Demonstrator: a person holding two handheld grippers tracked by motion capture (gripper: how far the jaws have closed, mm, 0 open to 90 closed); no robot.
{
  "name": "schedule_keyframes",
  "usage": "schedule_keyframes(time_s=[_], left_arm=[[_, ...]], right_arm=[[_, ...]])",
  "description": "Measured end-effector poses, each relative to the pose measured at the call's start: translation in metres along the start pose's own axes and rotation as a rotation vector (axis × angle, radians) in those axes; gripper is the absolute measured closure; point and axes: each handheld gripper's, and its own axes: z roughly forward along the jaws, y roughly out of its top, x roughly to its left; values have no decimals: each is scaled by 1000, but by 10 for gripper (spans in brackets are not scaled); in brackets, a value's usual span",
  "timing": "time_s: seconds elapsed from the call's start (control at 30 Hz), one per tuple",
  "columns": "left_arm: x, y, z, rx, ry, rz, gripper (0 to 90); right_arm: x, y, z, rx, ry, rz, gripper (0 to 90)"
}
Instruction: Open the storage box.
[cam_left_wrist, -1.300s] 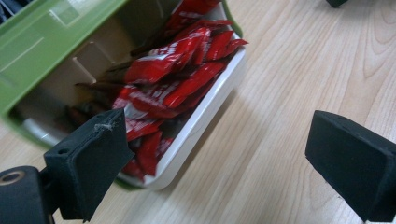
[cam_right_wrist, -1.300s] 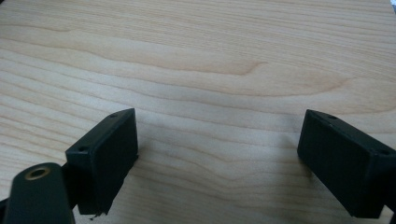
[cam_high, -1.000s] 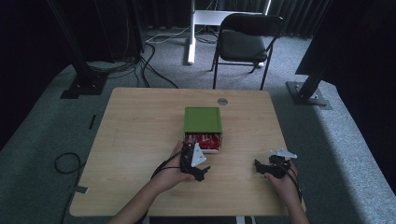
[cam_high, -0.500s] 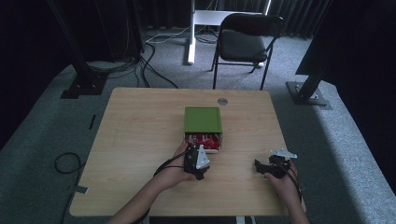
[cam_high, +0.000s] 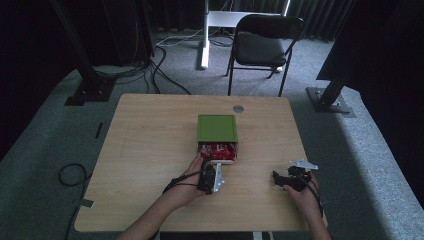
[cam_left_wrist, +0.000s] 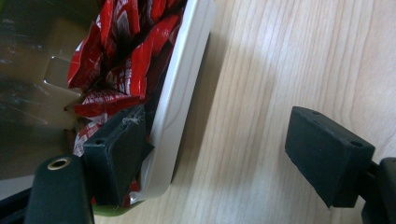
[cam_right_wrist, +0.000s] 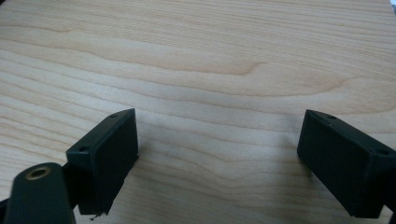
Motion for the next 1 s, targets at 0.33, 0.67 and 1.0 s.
schedule_keyframes(time_s=[0.33, 0.67, 1.0], left_arm=[[-2, 3, 8, 70, 62, 119, 314], [-4, 7, 16, 118, 122, 169, 433], [-2, 11, 25, 128, 179, 161, 573]], right_arm=[[0, 0, 0, 0, 0, -1, 118], [0, 0, 0, 0, -1, -1, 118], [0, 0, 0, 0, 0, 0, 118]])
